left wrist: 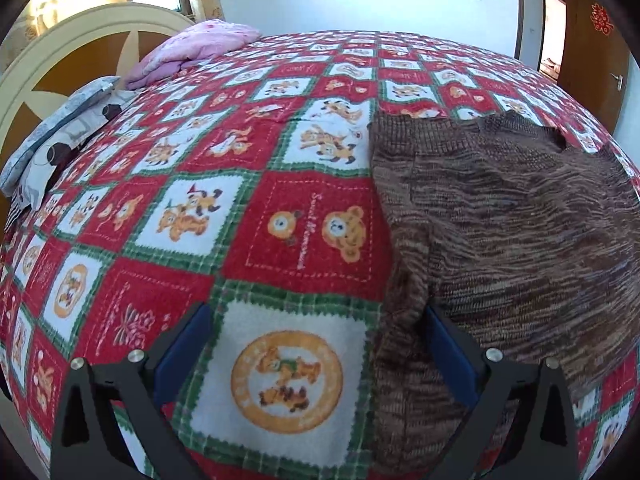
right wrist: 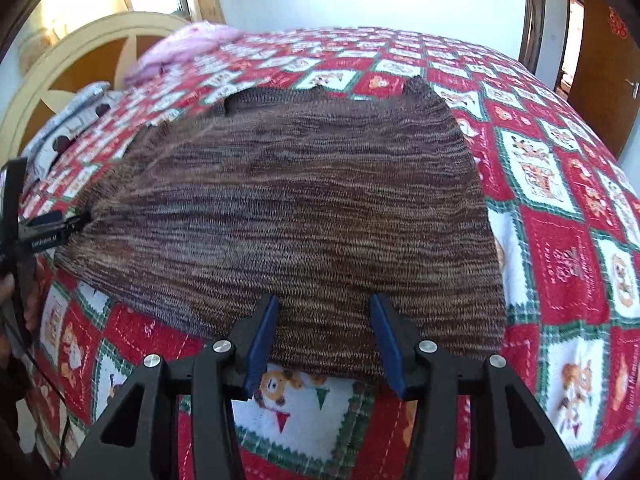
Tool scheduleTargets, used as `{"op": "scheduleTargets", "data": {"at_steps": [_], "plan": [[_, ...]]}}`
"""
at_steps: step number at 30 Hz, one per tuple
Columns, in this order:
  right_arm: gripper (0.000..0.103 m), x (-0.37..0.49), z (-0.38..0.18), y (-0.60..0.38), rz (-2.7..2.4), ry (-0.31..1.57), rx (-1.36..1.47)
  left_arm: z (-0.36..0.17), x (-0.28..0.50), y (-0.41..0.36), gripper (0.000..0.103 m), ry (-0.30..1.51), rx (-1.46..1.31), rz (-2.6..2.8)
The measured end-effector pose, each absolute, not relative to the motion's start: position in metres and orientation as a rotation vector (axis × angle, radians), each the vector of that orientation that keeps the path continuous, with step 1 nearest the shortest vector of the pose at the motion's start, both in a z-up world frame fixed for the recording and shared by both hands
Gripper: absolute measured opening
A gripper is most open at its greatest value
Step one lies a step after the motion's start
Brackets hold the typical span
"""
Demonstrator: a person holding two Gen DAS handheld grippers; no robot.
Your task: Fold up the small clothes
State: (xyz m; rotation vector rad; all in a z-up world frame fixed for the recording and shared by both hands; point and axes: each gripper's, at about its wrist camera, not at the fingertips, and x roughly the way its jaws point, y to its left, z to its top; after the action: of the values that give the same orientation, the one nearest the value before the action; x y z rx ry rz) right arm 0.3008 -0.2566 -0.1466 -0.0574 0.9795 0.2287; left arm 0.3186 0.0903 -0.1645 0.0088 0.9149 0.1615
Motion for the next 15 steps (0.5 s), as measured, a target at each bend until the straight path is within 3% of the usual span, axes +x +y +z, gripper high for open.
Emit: {"op": "scheduleTargets", "data": {"at_steps": [11,15], "plan": [[0.051,0.302,-0.113,-0.186,0.335,0.905,-0.129,-0.168,0.316,0.092,0.103,0.881,-0.018,0.138],[0.051,0.321,-0.129,-0.145,0.411,0.962,-0.114,-0.168,0.316,0.093,0.103,0.879,-0.028,0.128]]}}
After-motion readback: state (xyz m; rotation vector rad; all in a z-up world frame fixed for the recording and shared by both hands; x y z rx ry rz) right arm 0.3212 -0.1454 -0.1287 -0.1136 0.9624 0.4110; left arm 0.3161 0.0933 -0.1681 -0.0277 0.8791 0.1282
